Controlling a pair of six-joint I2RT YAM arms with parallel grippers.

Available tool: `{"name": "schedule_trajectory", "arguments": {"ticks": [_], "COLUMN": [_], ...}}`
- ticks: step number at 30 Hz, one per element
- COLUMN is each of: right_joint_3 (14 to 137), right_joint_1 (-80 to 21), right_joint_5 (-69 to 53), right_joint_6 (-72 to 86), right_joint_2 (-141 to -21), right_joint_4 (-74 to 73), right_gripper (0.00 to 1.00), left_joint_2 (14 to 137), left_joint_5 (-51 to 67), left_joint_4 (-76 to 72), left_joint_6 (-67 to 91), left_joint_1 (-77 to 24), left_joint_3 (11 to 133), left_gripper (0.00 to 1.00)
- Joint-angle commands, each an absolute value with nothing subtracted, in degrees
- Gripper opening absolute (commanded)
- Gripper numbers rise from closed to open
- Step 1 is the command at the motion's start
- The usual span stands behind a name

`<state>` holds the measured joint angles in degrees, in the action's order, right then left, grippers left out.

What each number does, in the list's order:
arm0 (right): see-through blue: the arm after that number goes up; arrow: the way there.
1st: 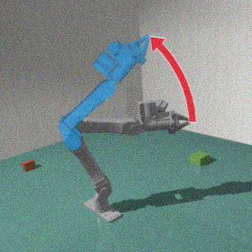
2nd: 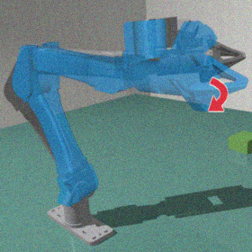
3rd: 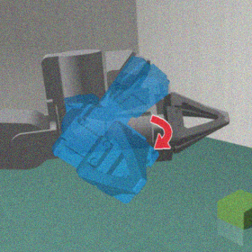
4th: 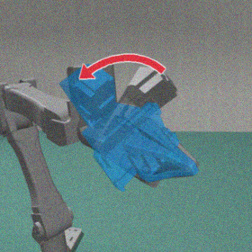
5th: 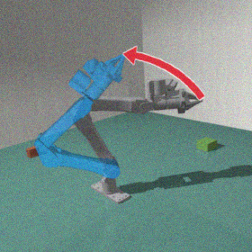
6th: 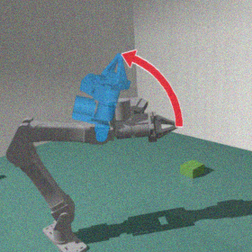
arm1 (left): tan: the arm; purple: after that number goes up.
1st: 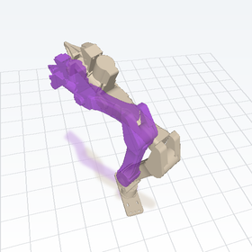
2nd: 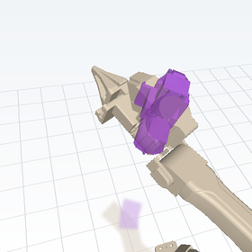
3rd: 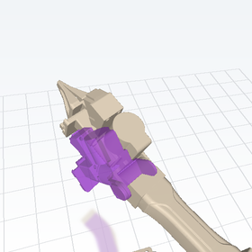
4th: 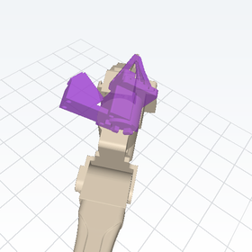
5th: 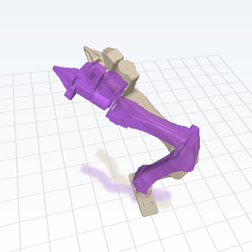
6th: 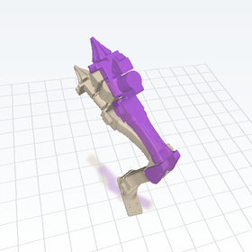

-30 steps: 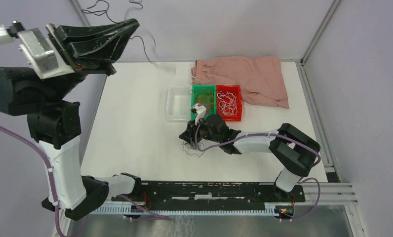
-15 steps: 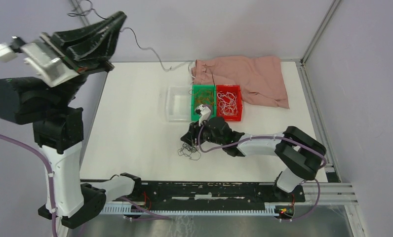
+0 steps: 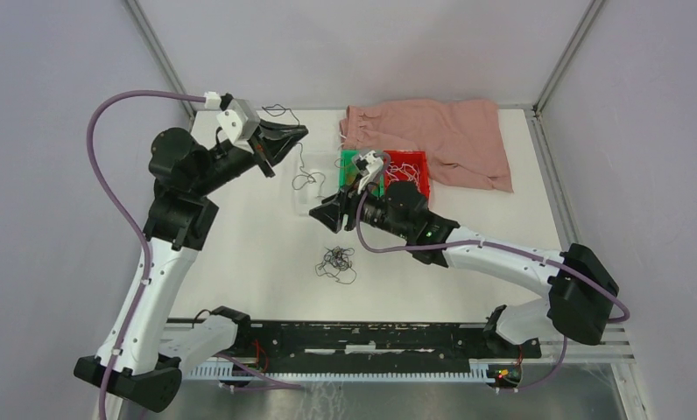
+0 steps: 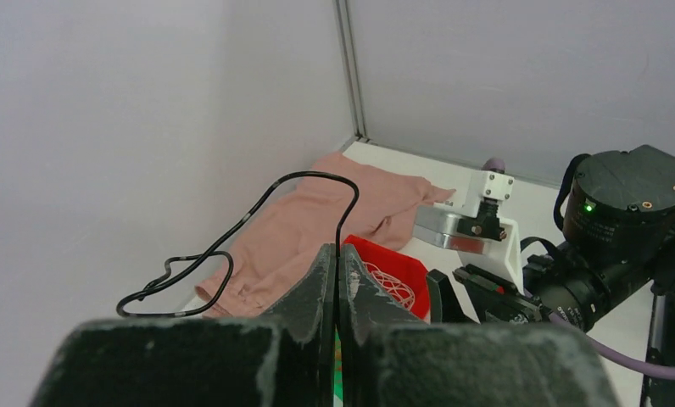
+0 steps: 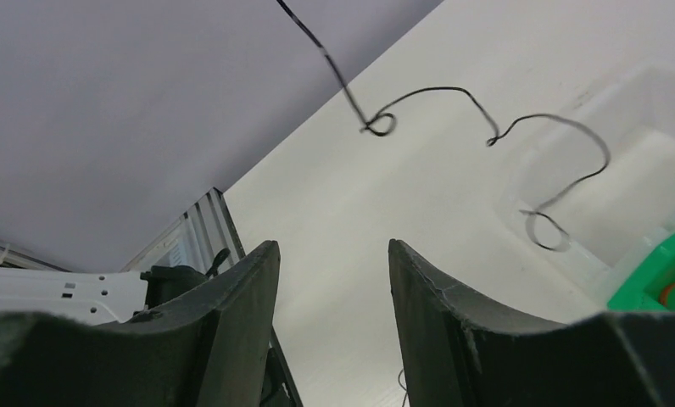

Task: Untangle the cables
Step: Untie the cable, then place the cable in the bin.

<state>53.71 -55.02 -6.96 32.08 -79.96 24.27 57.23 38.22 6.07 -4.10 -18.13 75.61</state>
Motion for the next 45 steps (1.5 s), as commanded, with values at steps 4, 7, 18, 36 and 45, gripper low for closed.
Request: {"name": "schedule_trajectory", "arguments": {"ticks": [4, 7, 18, 36, 45], "right_joint_3": [56.0, 56.0, 53.4, 50.5, 48.8], "right_joint_1": [-54.9, -54.2, -51.6, -44.6, -42.4], "right_joint_5": [-4.2, -3.0, -3.9, -4.8, -4.2], "right_joint_6": [27.4, 25.9, 25.0, 29.2, 30.1], "right_joint_2": [-79.3, -78.7, -74.7, -69.7, -68.7], "right_joint_4": [18.4, 15.6, 12.5, 10.0, 9.6], "right_gripper": [0.56, 0.55, 0.53, 0.49, 0.47], "left_joint_2": [54.7, 55.3, 58.9, 66.9, 70.4], "left_joint_5": [37.7, 36.9, 31.2, 22.9, 24.6], "left_joint_4": [4.4, 5.3, 2.7, 0.0, -1.1], "left_joint_6": [-8.0, -10.8, -10.5, -19.5, -16.6], "left_joint_1": [-18.3, -18.3, -18.2, -18.0, -17.8], "left_joint_3": [72.6, 71.8, 73.4, 71.4, 76.0], "left_gripper": [0.03, 0.03, 0.03, 0.03, 0.03]}}
